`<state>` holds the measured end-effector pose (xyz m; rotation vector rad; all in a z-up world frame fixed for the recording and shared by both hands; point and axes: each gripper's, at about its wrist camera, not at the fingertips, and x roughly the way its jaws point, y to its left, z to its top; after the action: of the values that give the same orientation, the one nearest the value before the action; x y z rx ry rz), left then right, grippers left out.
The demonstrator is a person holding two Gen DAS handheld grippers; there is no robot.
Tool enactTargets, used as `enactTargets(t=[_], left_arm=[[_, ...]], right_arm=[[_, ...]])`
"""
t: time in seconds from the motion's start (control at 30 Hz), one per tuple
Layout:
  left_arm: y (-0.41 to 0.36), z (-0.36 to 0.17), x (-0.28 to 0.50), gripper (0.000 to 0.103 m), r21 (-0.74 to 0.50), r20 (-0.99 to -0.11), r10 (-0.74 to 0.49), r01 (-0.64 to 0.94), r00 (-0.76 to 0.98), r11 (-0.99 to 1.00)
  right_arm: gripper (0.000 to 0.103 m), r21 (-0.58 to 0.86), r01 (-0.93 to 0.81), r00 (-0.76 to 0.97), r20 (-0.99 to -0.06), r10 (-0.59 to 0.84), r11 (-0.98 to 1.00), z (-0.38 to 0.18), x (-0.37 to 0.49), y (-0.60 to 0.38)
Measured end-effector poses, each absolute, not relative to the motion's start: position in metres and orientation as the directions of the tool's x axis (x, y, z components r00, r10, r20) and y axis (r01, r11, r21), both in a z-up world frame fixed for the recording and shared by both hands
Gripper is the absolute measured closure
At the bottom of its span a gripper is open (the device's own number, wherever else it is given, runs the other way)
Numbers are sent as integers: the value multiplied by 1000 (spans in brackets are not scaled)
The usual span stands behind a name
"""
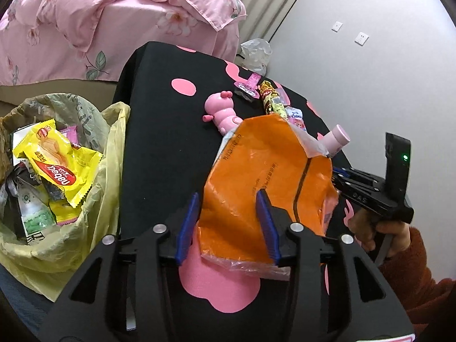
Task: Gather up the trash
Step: 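Grasp the orange plastic bag with the left tool while the right tool grasps a pink candy stick, then carry the orange bag and candy stick over the yellow trash bag with both tools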
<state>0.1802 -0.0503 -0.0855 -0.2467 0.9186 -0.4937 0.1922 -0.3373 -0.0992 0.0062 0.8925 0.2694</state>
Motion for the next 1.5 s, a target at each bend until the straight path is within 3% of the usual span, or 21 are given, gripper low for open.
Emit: enactTargets(t=[0.1, 0.2, 0.23, 0.27, 0.33, 0.53, 0.63, 0.77, 0.8, 0.83, 0.87, 0.97, 1.5], left_arm=[[-47, -87, 179, 60, -424, -686, -515, 293, 513, 857], [-44, -85, 176, 48, -446, -660, -538, 303, 524, 842], [-43, -83, 174, 42, -470, -631, -569, 324, 527, 821], [-42, -82, 172, 29, -488, -610, -594, 343, 524, 803], [-42, -80, 169, 18, -530, -576, -643, 368, 505, 764], [-64, -88, 169, 18, -471, -674, -569, 319, 470, 822], [-84, -94, 172, 18, -379, -749, -474, 288, 463, 880], [-99, -97, 178, 18, -337, -761, -445, 299, 473, 893], [-99, -97, 180, 20, -343, -757, -447, 293, 477, 893], [-99, -98, 181, 30, -351, -755, -450, 287, 477, 892], [-96, -99, 184, 54, -359, -755, -455, 283, 472, 889], [-89, -102, 183, 73, -425, -746, -501, 265, 440, 866], [-48, -34, 129, 78, -329, -619, -458, 319, 638, 889]], right_arm=[[90, 133, -203, 627, -744, 233, 970, -91, 178, -346], [90, 132, -185, 639, -737, 222, 974, -87, 165, -352], [90, 131, -182, 641, -736, 219, 974, -86, 162, -354], [90, 126, -179, 644, -735, 213, 976, -86, 157, -356], [90, 117, -171, 647, -735, 201, 978, -88, 149, -358], [90, 138, -135, 656, -730, 193, 981, -94, 139, -367], [90, 135, -127, 662, -726, 185, 983, -96, 137, -367], [90, 106, -134, 671, -722, 169, 985, -96, 133, -364], [90, 104, -136, 674, -719, 169, 985, -96, 132, -364], [90, 105, -137, 676, -717, 170, 985, -95, 131, -364], [90, 108, -138, 679, -714, 173, 985, -95, 130, -364], [90, 109, -145, 690, -702, 180, 983, -90, 126, -363], [90, 34, -262, 773, -591, 231, 964, -17, 104, -311]])
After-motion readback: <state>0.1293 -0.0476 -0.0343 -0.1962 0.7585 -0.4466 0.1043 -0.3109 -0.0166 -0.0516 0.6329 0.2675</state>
